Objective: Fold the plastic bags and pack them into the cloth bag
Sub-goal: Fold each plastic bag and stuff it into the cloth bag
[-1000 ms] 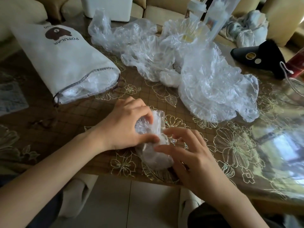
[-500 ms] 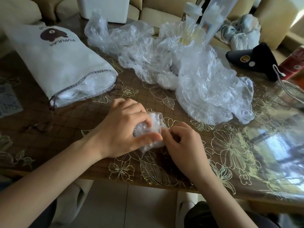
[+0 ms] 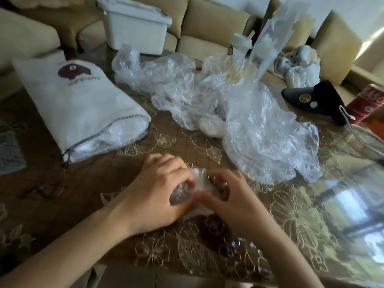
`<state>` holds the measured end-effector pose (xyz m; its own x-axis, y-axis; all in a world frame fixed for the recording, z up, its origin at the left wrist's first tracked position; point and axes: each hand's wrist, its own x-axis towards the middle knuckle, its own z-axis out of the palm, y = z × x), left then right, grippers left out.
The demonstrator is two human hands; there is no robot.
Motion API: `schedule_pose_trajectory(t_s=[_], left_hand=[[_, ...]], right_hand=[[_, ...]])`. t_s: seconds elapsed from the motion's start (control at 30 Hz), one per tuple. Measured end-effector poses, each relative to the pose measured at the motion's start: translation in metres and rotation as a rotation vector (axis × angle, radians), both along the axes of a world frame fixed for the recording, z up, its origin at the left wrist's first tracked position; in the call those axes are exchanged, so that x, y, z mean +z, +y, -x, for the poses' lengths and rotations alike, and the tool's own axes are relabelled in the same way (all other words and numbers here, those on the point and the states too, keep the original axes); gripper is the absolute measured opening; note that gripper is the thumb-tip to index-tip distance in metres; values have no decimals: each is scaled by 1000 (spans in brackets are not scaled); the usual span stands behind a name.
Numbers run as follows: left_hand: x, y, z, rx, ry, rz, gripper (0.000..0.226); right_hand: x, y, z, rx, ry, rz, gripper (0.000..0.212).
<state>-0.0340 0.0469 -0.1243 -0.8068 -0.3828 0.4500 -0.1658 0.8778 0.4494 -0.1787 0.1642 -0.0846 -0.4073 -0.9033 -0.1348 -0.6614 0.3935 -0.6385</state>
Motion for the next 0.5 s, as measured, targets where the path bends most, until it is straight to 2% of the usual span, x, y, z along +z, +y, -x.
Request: schedule_pose_trajectory(t_s=[0.07,0.1,0.2,0.3,0.37,0.43,0.5], left_hand=[[0,-1,1,-7,18,20,33],[0,-3,1,-3,38,29,34],[4,-2,0,13,119,-57,56],[8,-5,-1,21,178,-424,85],[15,-8,-2,25,169,-734,93],[23,-6,-3,-21,202,-988,81],[32,2,-2,-72,244,-1055,57]], right_hand=[[-1,-8,-2,16,91,72,27],[-1,-12,-1,30,101,103,22],[-2,-12,1,44,14,205,26],[-1,-7,2,12,-293,319,25],[-2,-5,1,-4,-547,360,20],[-6,-4,0,-31,-708,371,37],[-6,-3,-2,-41,-780,359,51]])
